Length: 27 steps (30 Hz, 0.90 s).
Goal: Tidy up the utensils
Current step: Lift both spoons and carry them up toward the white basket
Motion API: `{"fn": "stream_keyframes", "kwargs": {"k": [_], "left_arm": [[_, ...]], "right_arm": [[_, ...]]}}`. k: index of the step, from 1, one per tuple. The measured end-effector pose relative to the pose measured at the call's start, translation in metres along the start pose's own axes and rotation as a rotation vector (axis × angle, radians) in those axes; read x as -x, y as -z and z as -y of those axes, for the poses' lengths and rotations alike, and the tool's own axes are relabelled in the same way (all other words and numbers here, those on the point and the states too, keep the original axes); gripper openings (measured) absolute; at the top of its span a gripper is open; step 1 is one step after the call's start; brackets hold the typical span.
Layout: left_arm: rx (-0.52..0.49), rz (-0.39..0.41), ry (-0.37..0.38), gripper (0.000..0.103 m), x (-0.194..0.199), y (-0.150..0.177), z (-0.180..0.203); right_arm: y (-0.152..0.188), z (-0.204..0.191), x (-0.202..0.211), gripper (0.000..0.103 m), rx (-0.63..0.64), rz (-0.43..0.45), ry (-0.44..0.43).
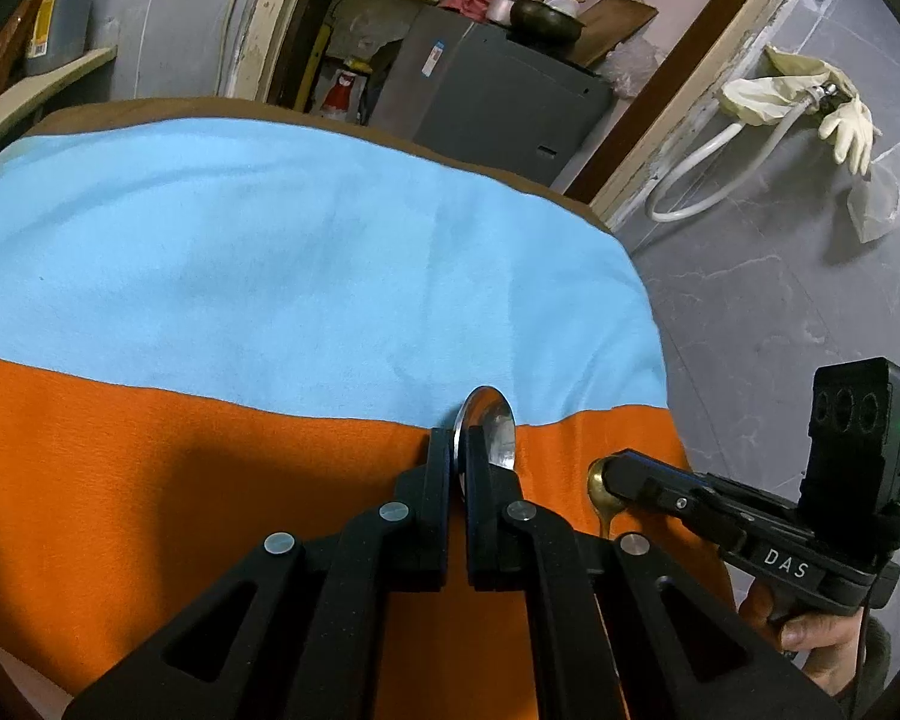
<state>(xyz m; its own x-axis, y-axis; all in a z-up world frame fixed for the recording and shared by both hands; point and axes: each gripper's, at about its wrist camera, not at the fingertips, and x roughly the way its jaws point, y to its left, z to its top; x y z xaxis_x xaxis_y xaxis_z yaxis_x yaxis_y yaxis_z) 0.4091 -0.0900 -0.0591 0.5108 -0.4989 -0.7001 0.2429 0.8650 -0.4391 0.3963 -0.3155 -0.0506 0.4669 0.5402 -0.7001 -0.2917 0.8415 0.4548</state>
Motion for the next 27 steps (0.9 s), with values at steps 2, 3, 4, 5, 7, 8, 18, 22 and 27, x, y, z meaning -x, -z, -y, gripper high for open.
{"fn": "stream_keyframes", "kwargs": {"k": [2, 3, 4, 5, 7, 8, 18, 22, 27], "left_arm": [[-0.021, 0.037, 0.01, 0.001, 0.008, 0.003, 0.005], [-0.04, 0.063, 0.013, 0.001, 0.014, 0.005, 0.009], [-0.057, 0.083, 0.014, 0.001, 0.019, 0.007, 0.013], [-0.079, 0.11, 0.01, 0.001, 0.026, 0.009, 0.018], [-0.115, 0.151, 0.001, 0.001, 0.037, 0.015, 0.028], [-0.138, 0.177, -0.009, 0.001, 0.045, 0.019, 0.033], [-0.212, 0.388, -0.07, 0.001, 0.101, 0.056, 0.058], [-0.22, 0.434, -0.081, 0.001, 0.126, 0.064, 0.056], [-0.229, 0.462, -0.092, 0.001, 0.153, 0.077, 0.048]], "right_arm": [[0.003, -0.002, 0.009, 0.002, -0.007, 0.042, 0.007], [0.005, -0.004, 0.015, 0.001, -0.004, 0.07, 0.012], [0.008, -0.008, 0.022, 0.001, 0.004, 0.102, 0.02], [0.012, -0.012, 0.03, 0.001, 0.014, 0.138, 0.025], [0.019, -0.02, 0.043, 0.001, 0.037, 0.197, 0.042], [0.022, -0.024, 0.049, 0.001, 0.046, 0.225, 0.051], [0.06, -0.082, 0.098, 0.001, 0.217, 0.478, 0.166], [0.07, -0.111, 0.106, 0.001, 0.303, 0.532, 0.203], [0.082, -0.143, 0.103, 0.001, 0.409, 0.542, 0.22]]}}
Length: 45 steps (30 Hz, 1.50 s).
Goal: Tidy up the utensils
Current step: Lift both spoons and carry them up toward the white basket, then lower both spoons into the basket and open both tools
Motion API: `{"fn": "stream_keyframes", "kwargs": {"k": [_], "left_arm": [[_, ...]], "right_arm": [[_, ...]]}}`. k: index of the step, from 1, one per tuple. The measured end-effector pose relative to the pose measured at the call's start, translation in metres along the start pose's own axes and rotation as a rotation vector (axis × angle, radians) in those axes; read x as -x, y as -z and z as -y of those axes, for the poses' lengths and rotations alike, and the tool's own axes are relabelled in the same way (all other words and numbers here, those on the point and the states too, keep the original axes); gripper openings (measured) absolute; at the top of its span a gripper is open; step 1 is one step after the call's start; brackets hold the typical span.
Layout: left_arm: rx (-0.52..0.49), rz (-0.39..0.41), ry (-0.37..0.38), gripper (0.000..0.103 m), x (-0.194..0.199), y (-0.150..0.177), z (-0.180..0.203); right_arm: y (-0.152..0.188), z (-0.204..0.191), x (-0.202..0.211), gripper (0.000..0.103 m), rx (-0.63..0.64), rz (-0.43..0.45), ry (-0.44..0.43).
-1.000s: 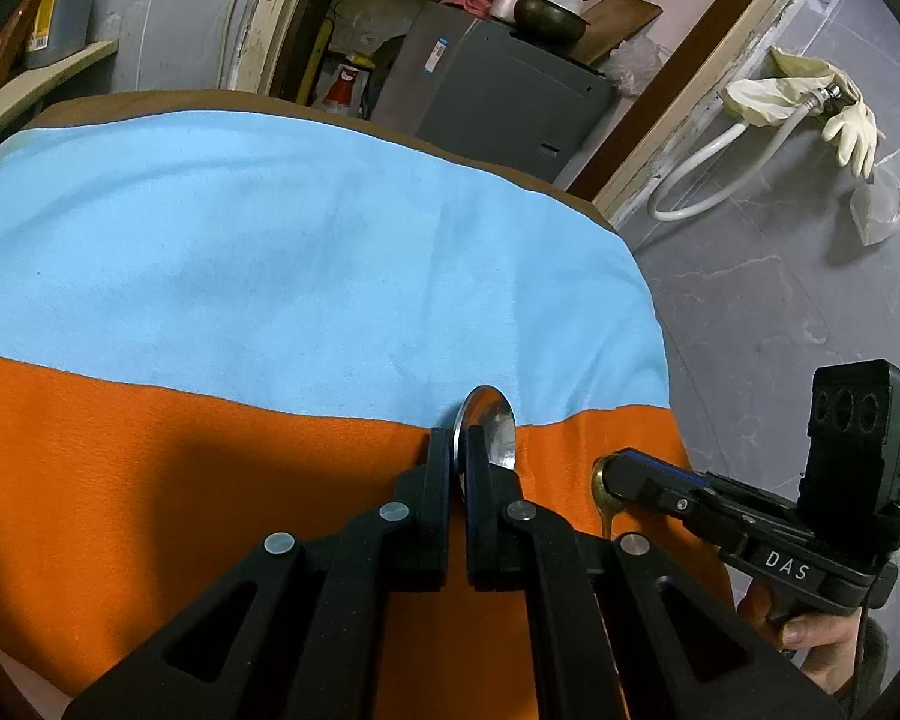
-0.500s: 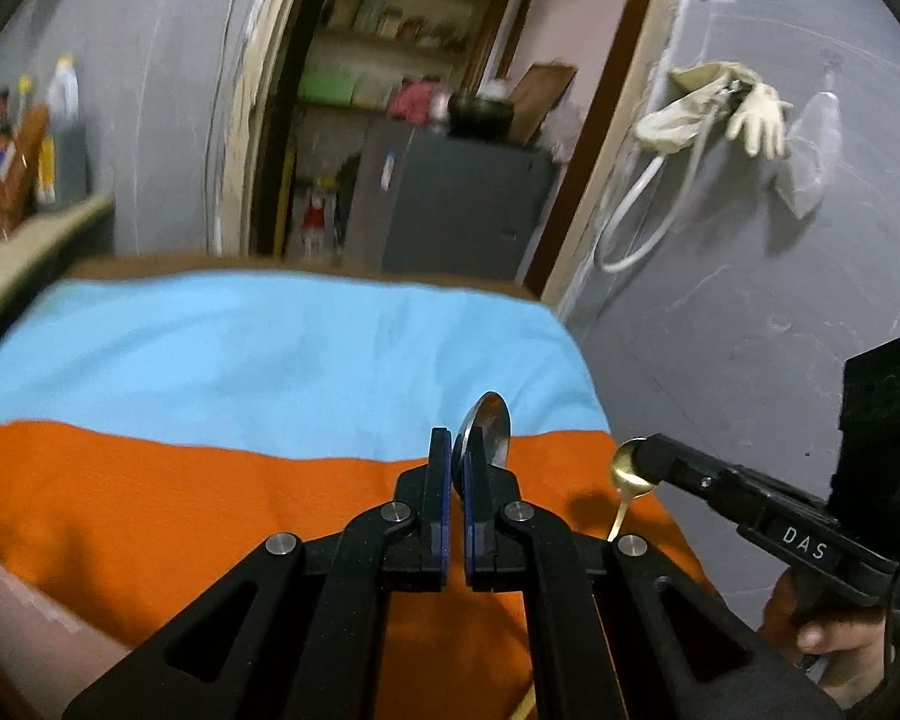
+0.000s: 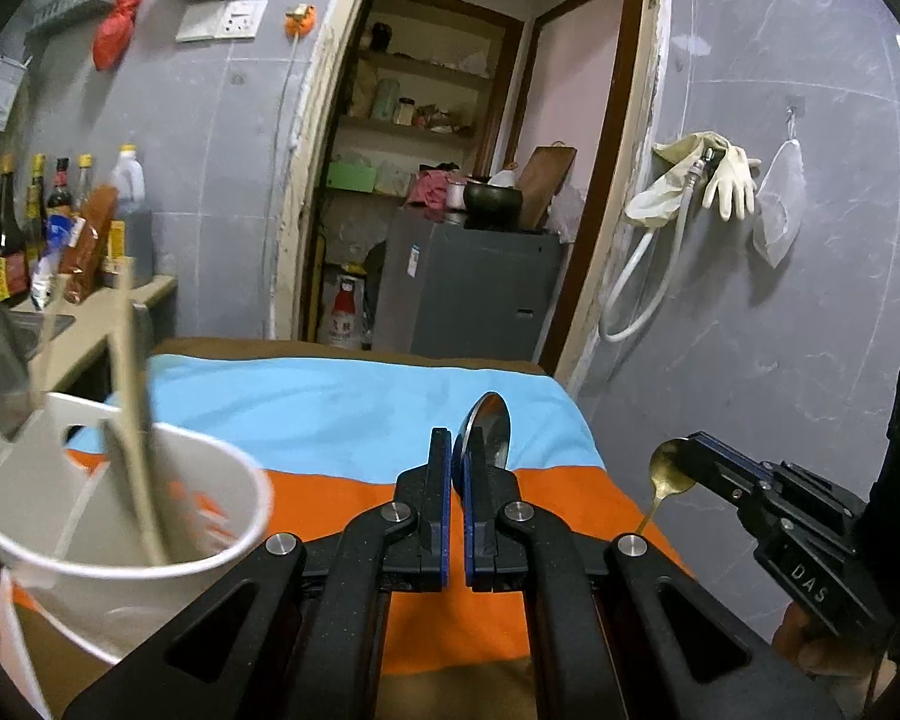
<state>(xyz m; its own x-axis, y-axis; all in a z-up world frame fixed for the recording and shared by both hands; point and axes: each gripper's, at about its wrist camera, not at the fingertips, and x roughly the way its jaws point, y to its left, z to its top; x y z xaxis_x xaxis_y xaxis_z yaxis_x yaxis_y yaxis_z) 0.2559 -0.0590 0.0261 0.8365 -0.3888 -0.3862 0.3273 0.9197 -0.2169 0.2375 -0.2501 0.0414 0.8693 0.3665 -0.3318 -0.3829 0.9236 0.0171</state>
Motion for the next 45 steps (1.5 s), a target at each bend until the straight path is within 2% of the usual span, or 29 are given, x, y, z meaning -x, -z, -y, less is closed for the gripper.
{"fn": "stream_keyframes", "kwargs": {"k": [6, 10, 15, 25, 36, 45], "left_arm": [[-0.007, 0.039, -0.026, 0.001, 0.033, 0.003, -0.016], [0.003, 0.064, -0.039, 0.001, 0.056, 0.003, -0.029], [0.003, 0.109, -0.071, 0.001, 0.08, -0.003, -0.043], [-0.013, 0.188, -0.136, 0.001, 0.122, -0.028, -0.066], [-0.042, 0.275, -0.236, 0.001, 0.156, -0.054, -0.104], [-0.031, 0.357, -0.368, 0.001, 0.167, -0.07, -0.151]], "right_arm": [[0.001, -0.028, 0.005, 0.001, 0.057, 0.005, -0.012], [-0.003, -0.045, 0.015, 0.001, 0.101, 0.04, 0.01], [-0.015, -0.064, 0.028, 0.001, 0.152, 0.096, 0.03], [-0.054, -0.1, 0.032, 0.001, 0.19, 0.173, 0.005], [-0.104, -0.152, 0.013, 0.001, 0.261, 0.252, -0.025], [-0.11, -0.179, -0.023, 0.001, 0.322, 0.239, 0.002]]}}
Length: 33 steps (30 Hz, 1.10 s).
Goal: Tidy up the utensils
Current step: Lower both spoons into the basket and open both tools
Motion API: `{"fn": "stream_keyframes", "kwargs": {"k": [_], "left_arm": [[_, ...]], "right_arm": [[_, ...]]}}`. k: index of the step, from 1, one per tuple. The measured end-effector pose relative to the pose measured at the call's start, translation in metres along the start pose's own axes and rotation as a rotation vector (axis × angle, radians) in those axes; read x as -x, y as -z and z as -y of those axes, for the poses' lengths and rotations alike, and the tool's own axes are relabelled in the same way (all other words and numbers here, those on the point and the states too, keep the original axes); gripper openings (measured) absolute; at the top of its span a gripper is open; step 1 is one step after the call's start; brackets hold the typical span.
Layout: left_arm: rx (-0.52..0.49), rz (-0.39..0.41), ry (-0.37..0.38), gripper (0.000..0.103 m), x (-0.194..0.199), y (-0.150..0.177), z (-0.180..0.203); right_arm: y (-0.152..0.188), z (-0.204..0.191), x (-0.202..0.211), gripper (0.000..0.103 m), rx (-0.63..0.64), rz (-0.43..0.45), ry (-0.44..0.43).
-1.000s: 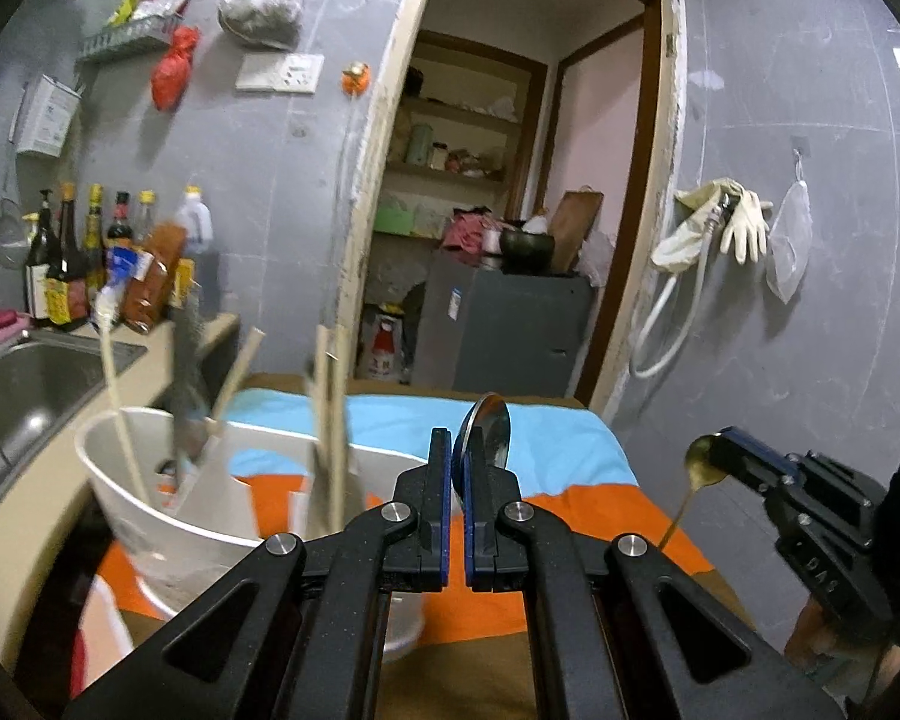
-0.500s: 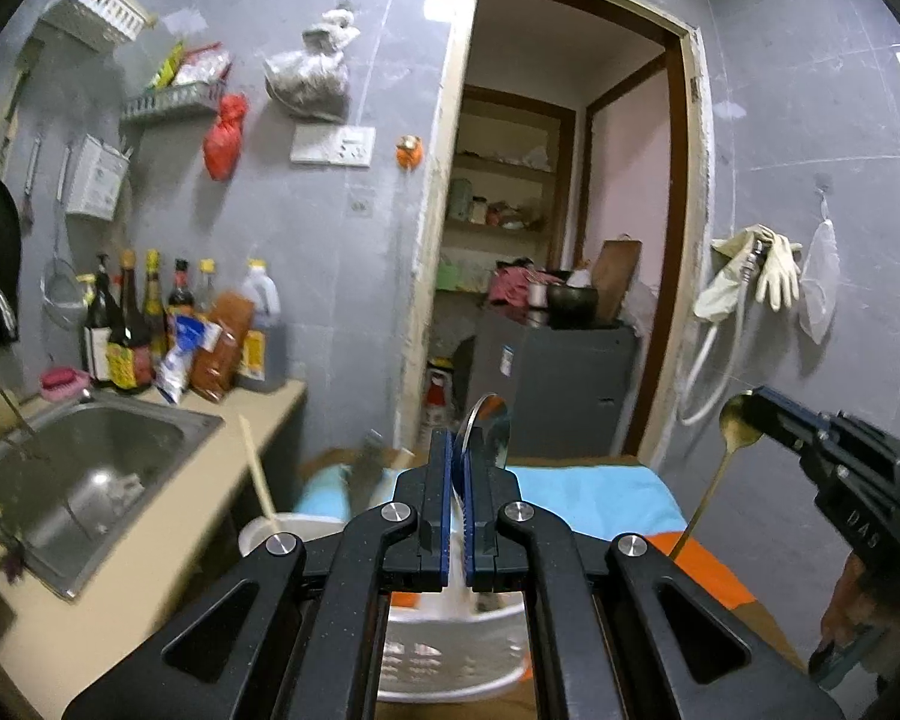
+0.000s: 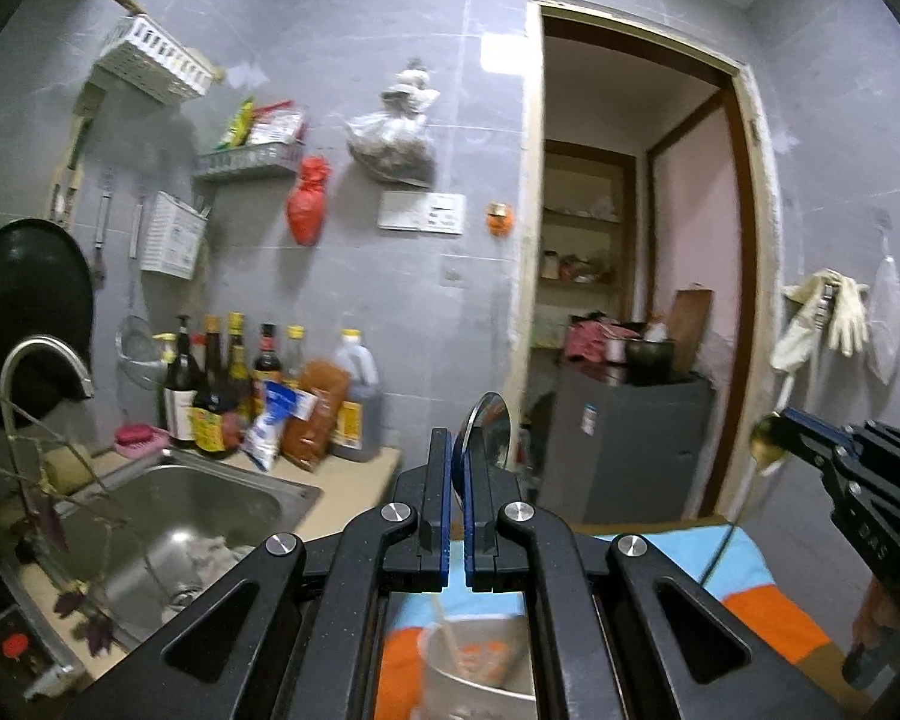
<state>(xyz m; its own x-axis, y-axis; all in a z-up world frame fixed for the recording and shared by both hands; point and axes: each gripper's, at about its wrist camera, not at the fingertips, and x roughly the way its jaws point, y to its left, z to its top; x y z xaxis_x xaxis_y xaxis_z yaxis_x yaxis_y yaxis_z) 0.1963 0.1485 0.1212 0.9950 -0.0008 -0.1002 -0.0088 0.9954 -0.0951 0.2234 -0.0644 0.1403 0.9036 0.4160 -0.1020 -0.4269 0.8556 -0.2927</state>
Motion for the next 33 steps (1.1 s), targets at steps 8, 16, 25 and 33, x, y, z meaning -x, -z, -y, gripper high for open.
{"fn": "stream_keyframes", "kwargs": {"k": [8, 16, 25, 33], "left_arm": [[-0.024, 0.004, -0.091, 0.001, -0.025, 0.016, -0.016], [-0.034, -0.012, -0.112, 0.001, -0.041, 0.038, -0.013], [-0.083, -0.007, -0.113, 0.001, -0.045, 0.054, 0.002], [-0.05, -0.059, -0.051, 0.002, -0.048, 0.066, 0.005]], "right_arm": [[0.014, -0.01, -0.016, 0.001, 0.059, -0.047, 0.025], [0.025, -0.014, -0.025, 0.001, 0.093, -0.085, 0.033], [0.036, -0.024, -0.029, 0.001, 0.099, -0.104, 0.004], [0.044, -0.034, -0.034, 0.001, 0.088, -0.131, -0.036]]}}
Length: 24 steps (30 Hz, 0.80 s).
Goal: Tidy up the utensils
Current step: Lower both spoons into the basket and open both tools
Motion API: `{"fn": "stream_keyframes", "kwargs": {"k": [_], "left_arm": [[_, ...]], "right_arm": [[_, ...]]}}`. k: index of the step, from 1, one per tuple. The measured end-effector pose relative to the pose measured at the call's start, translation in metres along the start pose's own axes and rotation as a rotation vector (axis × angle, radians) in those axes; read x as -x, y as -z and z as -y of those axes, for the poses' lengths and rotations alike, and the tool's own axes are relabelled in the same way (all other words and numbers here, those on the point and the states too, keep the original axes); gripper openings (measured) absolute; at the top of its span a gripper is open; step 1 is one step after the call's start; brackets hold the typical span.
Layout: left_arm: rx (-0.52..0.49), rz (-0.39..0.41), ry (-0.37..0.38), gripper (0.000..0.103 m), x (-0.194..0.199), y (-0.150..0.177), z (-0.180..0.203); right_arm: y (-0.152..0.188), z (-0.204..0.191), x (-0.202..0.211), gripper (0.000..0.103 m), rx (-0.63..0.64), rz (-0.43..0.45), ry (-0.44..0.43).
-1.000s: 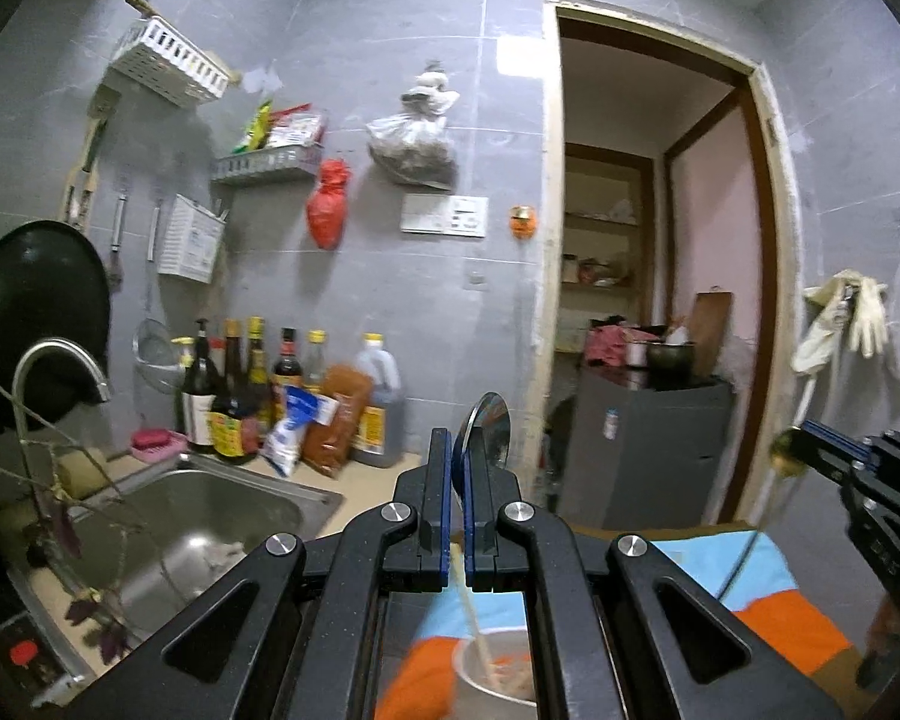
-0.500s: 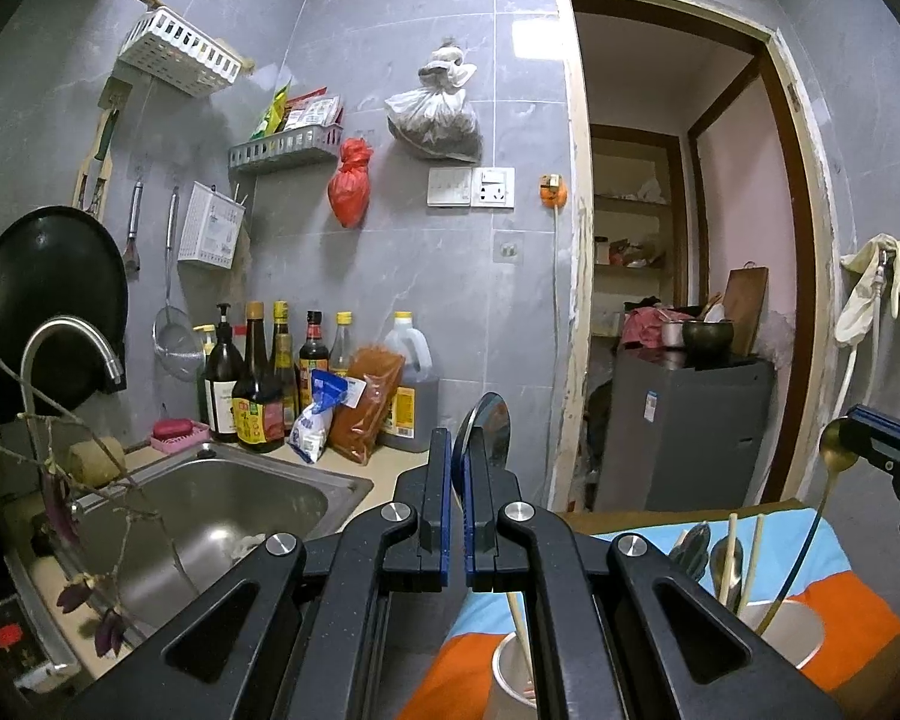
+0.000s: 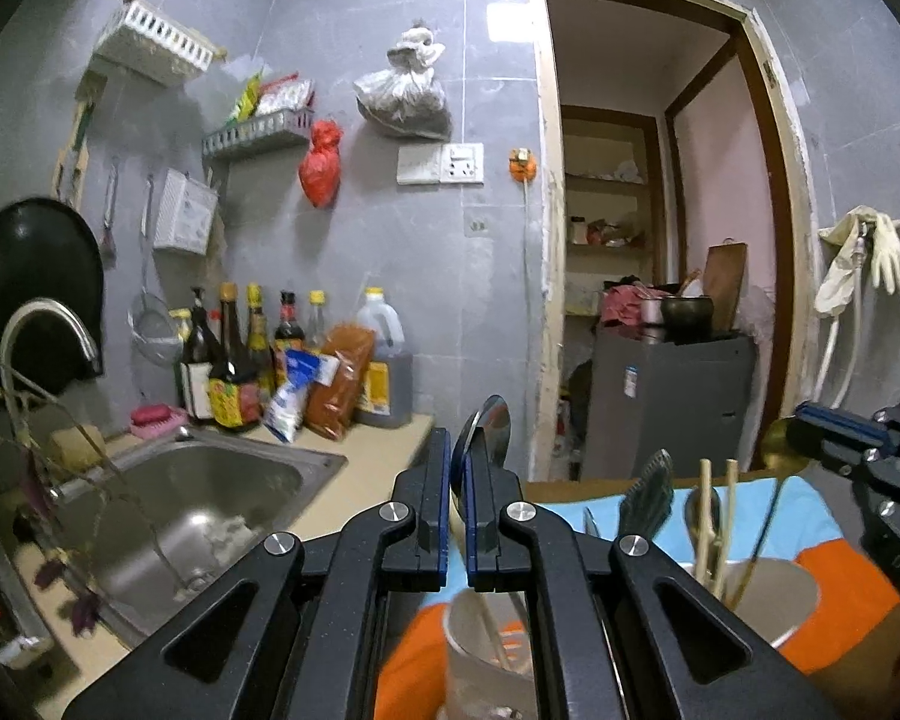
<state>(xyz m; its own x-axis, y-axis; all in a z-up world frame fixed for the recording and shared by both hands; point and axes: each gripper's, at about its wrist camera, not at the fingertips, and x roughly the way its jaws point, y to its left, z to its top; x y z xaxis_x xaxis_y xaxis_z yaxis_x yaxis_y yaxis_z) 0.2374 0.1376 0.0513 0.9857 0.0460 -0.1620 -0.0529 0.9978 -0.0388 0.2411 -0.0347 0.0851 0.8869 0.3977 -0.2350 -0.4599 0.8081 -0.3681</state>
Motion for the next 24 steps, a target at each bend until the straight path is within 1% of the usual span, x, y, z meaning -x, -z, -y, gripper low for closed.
{"fn": "stream_keyframes", "kwargs": {"k": [8, 12, 15, 18, 20, 24], "left_arm": [[0.04, -0.041, 0.082, 0.004, -0.001, 0.012, -0.004], [0.064, -0.073, 0.135, 0.005, -0.001, 0.017, -0.004], [0.1, -0.095, 0.178, 0.005, -0.001, 0.019, -0.007], [0.145, -0.101, 0.213, 0.006, 0.002, 0.019, -0.012], [0.171, -0.109, 0.23, 0.009, 0.003, 0.018, -0.015], [0.203, -0.133, 0.264, 0.011, 0.004, 0.015, -0.018]], "right_arm": [[0.009, -0.004, -0.009, 0.002, -0.057, -0.036, -0.057], [0.014, -0.004, -0.012, 0.003, -0.091, -0.054, -0.085], [0.019, -0.001, -0.014, 0.003, -0.129, -0.07, -0.115], [0.021, 0.001, -0.015, 0.004, -0.159, -0.078, -0.133], [0.023, 0.003, -0.016, 0.004, -0.183, -0.086, -0.145], [0.025, 0.008, -0.015, 0.004, -0.226, -0.087, -0.163]]}}
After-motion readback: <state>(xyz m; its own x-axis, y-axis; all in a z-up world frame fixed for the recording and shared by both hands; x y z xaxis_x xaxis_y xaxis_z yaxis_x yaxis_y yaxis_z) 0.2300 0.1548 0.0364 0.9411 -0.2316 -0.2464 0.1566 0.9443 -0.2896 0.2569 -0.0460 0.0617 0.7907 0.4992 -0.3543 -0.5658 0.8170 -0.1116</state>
